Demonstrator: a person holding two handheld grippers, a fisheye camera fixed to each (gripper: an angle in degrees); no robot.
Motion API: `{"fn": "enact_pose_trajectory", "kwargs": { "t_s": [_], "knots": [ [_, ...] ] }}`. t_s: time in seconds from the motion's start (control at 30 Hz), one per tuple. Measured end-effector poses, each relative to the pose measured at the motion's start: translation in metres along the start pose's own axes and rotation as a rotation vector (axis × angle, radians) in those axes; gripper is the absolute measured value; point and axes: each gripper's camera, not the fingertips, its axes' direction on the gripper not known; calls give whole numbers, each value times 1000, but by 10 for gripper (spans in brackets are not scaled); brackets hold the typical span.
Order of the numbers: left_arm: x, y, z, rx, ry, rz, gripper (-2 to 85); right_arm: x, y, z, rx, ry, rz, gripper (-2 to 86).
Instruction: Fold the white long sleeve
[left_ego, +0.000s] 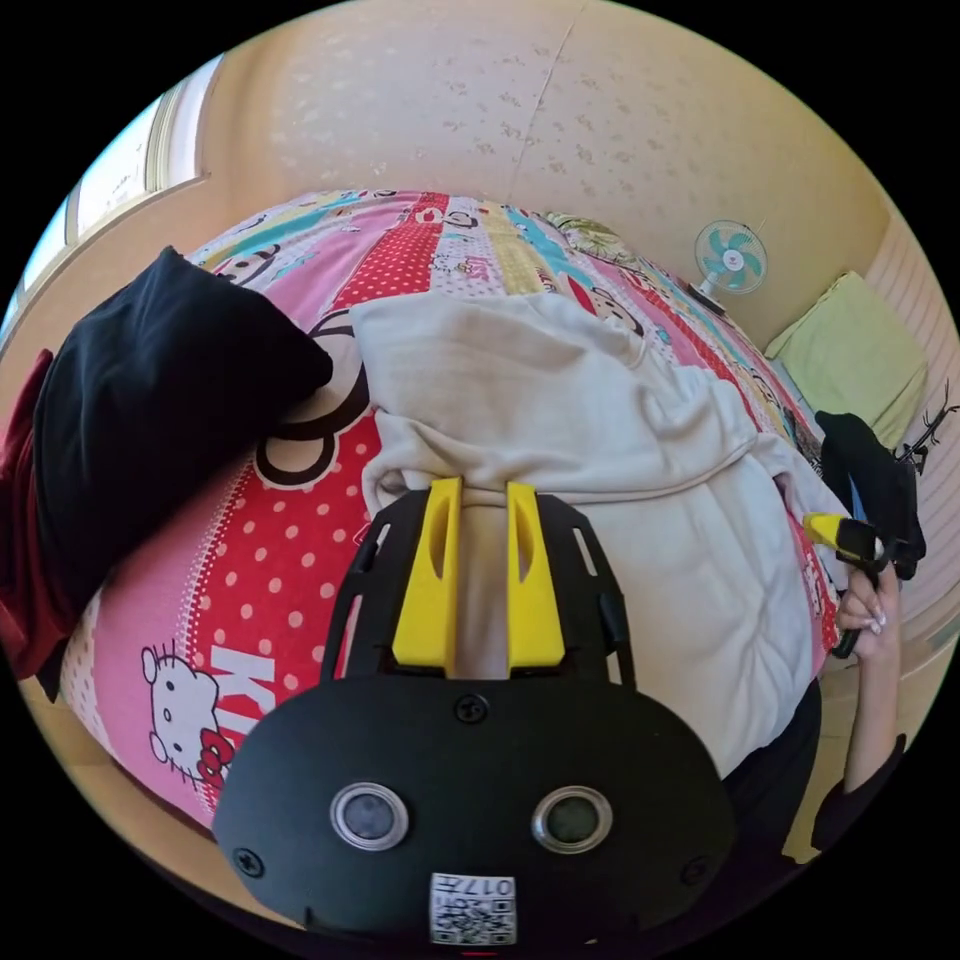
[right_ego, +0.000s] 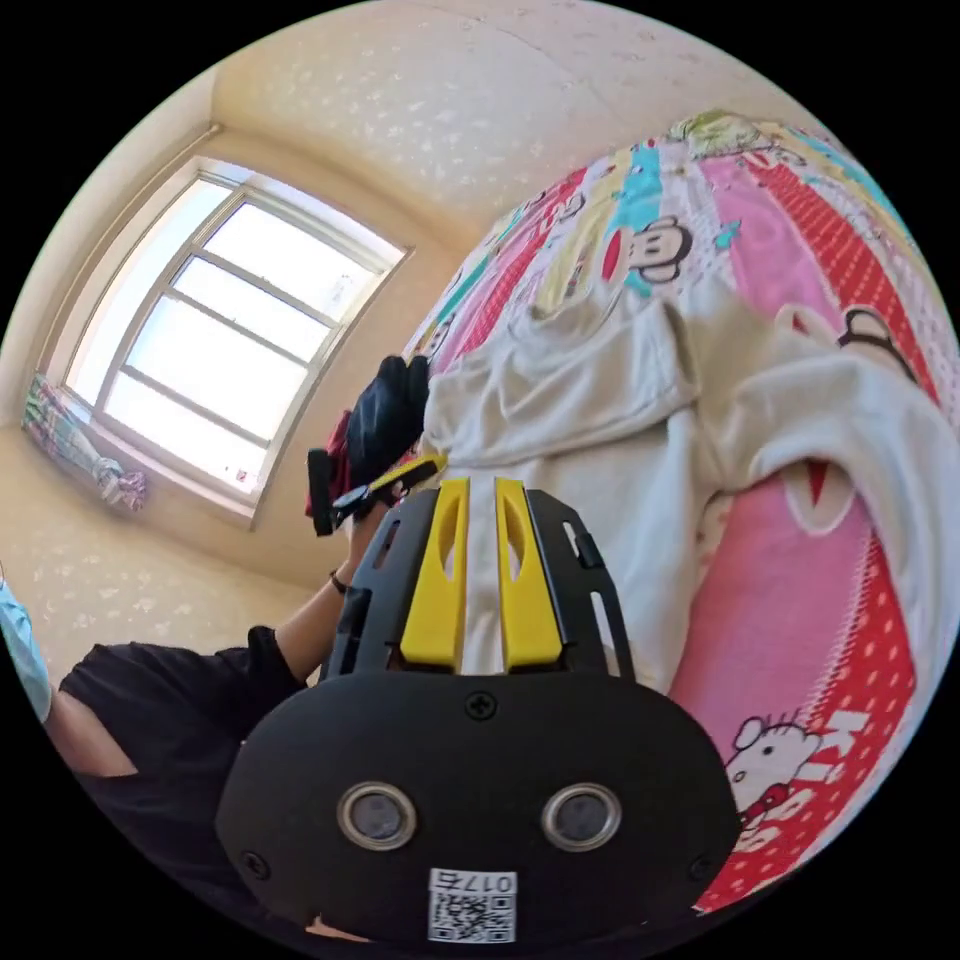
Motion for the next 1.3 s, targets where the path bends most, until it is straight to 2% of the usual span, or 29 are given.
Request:
{"fn": "enact_pose_trajectory", "kwargs": {
  "t_s": [0.07, 0.13, 0.23, 0.27, 0.33, 0.4, 0.47, 0.5, 0.53, 0.6, 0.63, 0.67, 0.7, 0.77, 0.83, 0.9, 0.93, 0.97, 1.1, 1.2, 1.27, 1.3],
  "knots": [
    [-9, 1, 2, 8, 33, -19, 72, -4, -52, -27, 136, 210, 40, 96],
    [-22, 2, 3, 14, 89, -52, 64, 9, -90, -27, 149, 355, 107, 113],
    [-50, 5, 7, 27, 211, -122, 54, 42, -141, 15, -70, 379, 167, 109],
    [-58, 6, 8, 31, 245, -137, 52, 49, -152, 37, -156, 389, 163, 65],
    [-66, 8, 8, 45, 280, -138, 50, 47, -159, 54, -198, 428, 172, 39],
    [-74, 9, 8, 57, 301, -144, 48, 20, -158, 41, -50, 439, 112, 35],
    [-82, 11, 8, 68, 325, -154, 46, -23, -136, 7, 237, 435, -47, 34],
    [-87, 12, 8, 77, 345, -162, 44, -26, -132, 3, 275, 466, -34, 34],
    [-90, 12, 8, 81, 355, -166, 42, -20, -132, 5, 254, 529, 22, 36],
    [-99, 12, 10, 79, 378, -180, 38, 14, -140, 27, 92, 571, 147, 41],
    [-100, 12, 10, 78, 377, -179, 38, 40, -142, 45, -48, 590, 213, 48],
    [-102, 12, 9, 79, 371, -175, 38, 52, -140, 49, -95, 542, 224, 57],
    [-103, 12, 7, 82, 363, -171, 39, 51, -137, 42, -59, 510, 228, 62],
    [-106, 13, 5, 89, 362, -166, 40, 28, -122, 13, 113, 476, 222, 80],
    [-110, 14, 3, 105, 367, -161, 41, 2, -107, 9, 165, 498, 108, 74],
    [-114, 15, 1, 118, 365, -155, 41, -3, -99, 28, 24, 620, 63, 52],
    [-115, 15, 0, 118, 363, -154, 41, 8, -94, 44, -130, 714, 98, 56],
    [-117, 15, 0, 115, 360, -154, 40, 8, -81, 41, -137, 677, 83, 59],
    [-124, 14, -3, 111, 353, -158, 36, -25, -17, -25, 70, 663, 139, 73],
    [-130, 14, -5, 112, 352, -157, 36, -53, 66, -78, 212, 868, 196, 86],
    [-133, 14, -6, 112, 355, -158, 34, -68, 131, -117, 321, 1106, 277, 104],
    [-135, 14, -7, 113, 356, -159, 33, -71, 145, -125, 346, 1145, 297, 110]
  ]
}}
